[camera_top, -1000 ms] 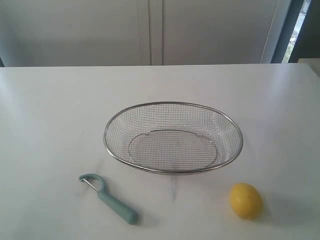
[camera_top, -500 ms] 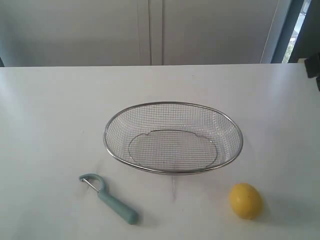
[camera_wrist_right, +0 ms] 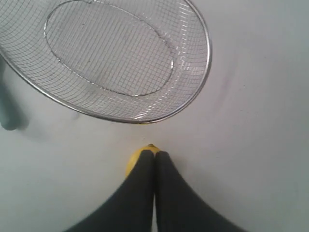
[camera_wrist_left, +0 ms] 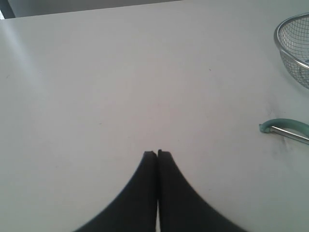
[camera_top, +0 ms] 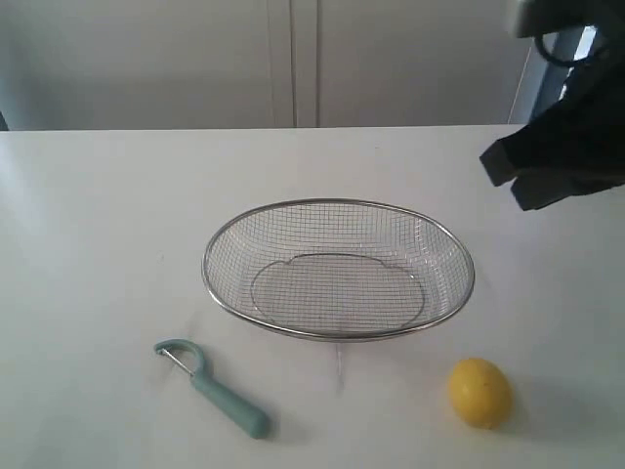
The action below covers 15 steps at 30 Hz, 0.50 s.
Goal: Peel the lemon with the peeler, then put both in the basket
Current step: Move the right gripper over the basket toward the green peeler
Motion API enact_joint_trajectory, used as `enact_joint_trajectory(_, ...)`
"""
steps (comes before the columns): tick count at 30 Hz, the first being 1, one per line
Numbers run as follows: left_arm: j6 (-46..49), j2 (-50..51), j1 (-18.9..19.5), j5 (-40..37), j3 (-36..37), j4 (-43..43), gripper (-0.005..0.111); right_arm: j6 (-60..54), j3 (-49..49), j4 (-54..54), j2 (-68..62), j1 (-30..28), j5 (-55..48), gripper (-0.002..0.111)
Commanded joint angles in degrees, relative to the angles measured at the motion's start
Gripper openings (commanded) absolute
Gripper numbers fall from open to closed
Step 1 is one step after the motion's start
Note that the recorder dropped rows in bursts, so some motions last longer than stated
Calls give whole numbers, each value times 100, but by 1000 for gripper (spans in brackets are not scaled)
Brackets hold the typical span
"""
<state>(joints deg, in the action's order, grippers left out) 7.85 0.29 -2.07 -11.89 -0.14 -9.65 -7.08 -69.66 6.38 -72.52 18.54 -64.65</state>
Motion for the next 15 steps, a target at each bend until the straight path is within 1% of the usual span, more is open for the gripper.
enact_joint_trajectory(1,-13,-29,15,-18,14,-40,0,-63,-113,-57,-281,370,-49,0)
enact_joint_trajectory(15,-13,-29,15,-18,14,-40,0,-63,-137,-91,-1131,1470,-85,0)
